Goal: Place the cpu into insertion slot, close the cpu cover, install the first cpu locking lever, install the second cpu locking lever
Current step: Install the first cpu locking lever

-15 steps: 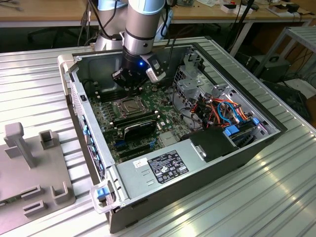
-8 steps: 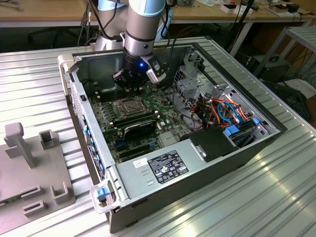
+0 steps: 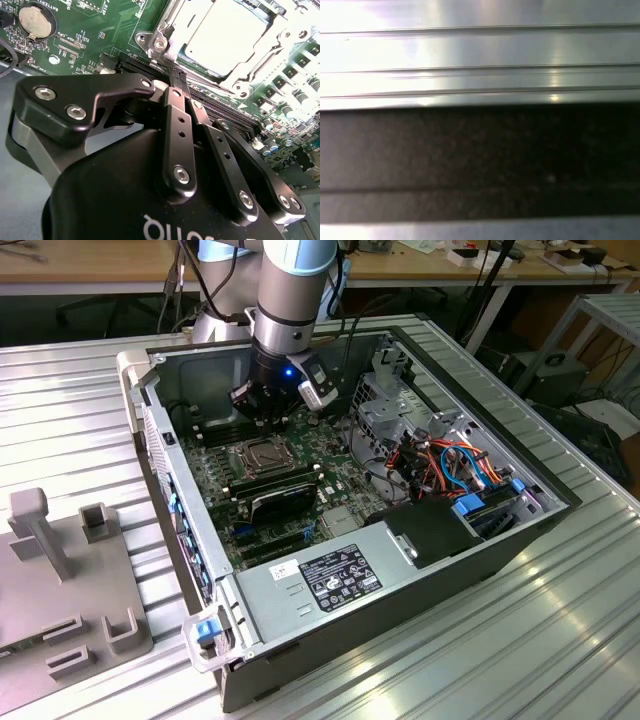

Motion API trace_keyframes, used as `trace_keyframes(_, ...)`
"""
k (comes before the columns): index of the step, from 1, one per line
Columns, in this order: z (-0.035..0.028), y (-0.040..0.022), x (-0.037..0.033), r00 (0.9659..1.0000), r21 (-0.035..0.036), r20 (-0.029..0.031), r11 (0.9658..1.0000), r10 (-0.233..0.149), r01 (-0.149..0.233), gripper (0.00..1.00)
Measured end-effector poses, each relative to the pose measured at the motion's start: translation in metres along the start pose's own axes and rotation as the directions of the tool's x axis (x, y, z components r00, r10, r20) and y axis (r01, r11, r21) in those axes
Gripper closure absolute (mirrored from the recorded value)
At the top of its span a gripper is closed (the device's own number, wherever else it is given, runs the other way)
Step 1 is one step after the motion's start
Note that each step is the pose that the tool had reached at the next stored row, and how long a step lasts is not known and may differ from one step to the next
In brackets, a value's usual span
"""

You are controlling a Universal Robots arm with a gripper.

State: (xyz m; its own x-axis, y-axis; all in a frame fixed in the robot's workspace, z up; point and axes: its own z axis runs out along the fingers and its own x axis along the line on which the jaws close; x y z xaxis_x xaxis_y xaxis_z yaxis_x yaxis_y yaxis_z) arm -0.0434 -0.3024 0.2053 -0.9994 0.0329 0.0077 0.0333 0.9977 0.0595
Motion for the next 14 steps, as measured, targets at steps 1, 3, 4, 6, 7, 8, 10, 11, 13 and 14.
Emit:
trace_keyframes(1,0.0,0.0,0.0,1.0,0.0,0.0,1.0,0.0,0.0,0.89)
trace_keyframes(3,0.0,-0.0001,0.0,1.0,0.0,0.0,1.0,0.0,0.0,0.89)
trace_keyframes(4,-0.0002,-0.0001,0.0,1.0,0.0001,0.0,1.0,0.0,0.0,0.89)
trace_keyframes(6,-0.001,0.0,0.0,1.0,-0.0001,0.0,1.0,0.0,0.0,0.89)
trace_keyframes(7,-0.001,0.0,0.0,1.0,-0.0002,0.0001,1.0,0.0,0.0,0.89)
trace_keyframes(8,-0.0011,0.0,0.0,1.0,0.0,0.0,1.0,0.0,0.0,0.89)
trace_keyframes(10,-0.0012,-0.0002,0.0,1.0,0.0001,-0.0001,1.0,0.0,0.0,0.89)
trace_keyframes(11,-0.0012,-0.0004,0.0,1.0,0.0001,-0.0001,1.0,0.0,0.0,0.89)
trace_keyframes(13,-0.0012,-0.0009,-0.0001,1.0,0.0001,0.0,1.0,0.0,0.0,0.89)
trace_keyframes(14,-0.0012,-0.0011,0.0,1.0,0.0,0.0,1.0,0.0,0.0,0.89)
